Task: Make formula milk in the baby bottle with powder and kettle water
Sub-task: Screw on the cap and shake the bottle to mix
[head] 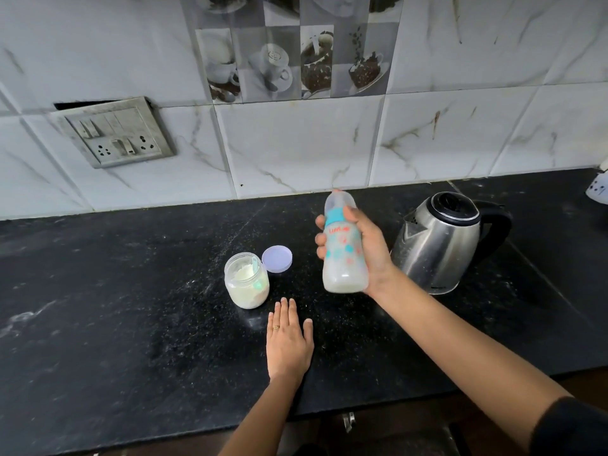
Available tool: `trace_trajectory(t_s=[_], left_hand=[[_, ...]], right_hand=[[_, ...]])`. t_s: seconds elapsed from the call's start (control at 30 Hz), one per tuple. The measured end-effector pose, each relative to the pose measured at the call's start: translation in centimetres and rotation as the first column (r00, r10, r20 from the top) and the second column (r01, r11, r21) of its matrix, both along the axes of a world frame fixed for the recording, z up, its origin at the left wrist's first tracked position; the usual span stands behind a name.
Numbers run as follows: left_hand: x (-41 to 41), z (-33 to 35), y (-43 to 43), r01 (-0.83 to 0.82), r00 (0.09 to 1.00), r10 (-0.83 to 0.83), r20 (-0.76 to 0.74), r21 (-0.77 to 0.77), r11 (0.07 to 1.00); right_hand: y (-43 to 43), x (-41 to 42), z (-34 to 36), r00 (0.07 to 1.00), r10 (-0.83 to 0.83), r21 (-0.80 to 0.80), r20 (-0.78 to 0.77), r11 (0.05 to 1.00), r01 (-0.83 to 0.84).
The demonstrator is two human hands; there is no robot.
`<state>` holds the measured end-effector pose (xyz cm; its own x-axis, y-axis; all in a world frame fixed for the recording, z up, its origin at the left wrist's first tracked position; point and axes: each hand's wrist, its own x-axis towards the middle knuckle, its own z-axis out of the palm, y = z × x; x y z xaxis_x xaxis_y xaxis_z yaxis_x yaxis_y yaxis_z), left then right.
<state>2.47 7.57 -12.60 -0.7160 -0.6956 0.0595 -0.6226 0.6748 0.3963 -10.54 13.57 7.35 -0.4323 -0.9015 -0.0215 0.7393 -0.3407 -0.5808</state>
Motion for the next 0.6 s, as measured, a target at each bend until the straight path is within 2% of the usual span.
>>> trace_trajectory(t_s=[0.07, 0.17, 0.2, 0.3, 0.37, 0.4, 0.5, 0.53, 0.6], left_hand=[[0.0, 0.1, 0.1, 0.000, 1.000, 0.000, -0.009, -0.005, 1.000], [0.0, 0.2, 0.1, 0.005, 1.000, -0.005, -0.001, -0.007, 1.000], [0.1, 0.3, 0.1, 0.007, 1.000, -0.007, -0.003, -0.010, 1.000], [0.0, 0.3, 0.1, 0.000, 1.000, 0.000, -0.018, -0.001, 1.000], [0.0, 0.3, 0.2, -0.002, 1.000, 0.002, -0.013, -0.005, 1.000], [0.0, 0.3, 0.2, -0.002, 1.000, 0.002, -0.009, -0.008, 1.000], [-0.1, 0.2, 0.0, -0.010, 1.000, 0.010, 0.005, -0.010, 1.000], [0.0, 0.2, 0.1, -0.007, 1.000, 0.007, 0.009, -0.009, 1.000], [0.0, 0.2, 0.1, 0.001, 1.000, -0.001, 0.015, -0.008, 1.000]], right_hand=[[0.2, 0.1, 0.6, 1.000, -0.013, -0.001, -0.019, 1.000, 0.013], [-0.3, -2.1, 1.0, 0.964, -0.185, 0.054, 0.190, 0.983, 0.178], [-0.2, -2.4, 0.8, 0.954, -0.213, 0.090, 0.209, 0.976, 0.198], [0.4, -0.6, -0.7, 0.995, -0.076, 0.136, 0.067, 0.988, 0.067], [1.0, 0.4, -1.0, 0.999, -0.037, 0.153, -0.039, 0.987, 0.043], [1.1, 0.2, -0.7, 0.998, -0.053, 0.157, -0.035, 0.986, 0.058], [0.5, -2.0, 0.3, 0.952, -0.239, 0.185, 0.190, 0.961, 0.205], [0.5, -2.4, 0.5, 0.935, -0.292, 0.209, 0.203, 0.945, 0.250], [1.0, -1.5, 0.4, 0.966, -0.239, 0.232, 0.095, 0.949, 0.212]])
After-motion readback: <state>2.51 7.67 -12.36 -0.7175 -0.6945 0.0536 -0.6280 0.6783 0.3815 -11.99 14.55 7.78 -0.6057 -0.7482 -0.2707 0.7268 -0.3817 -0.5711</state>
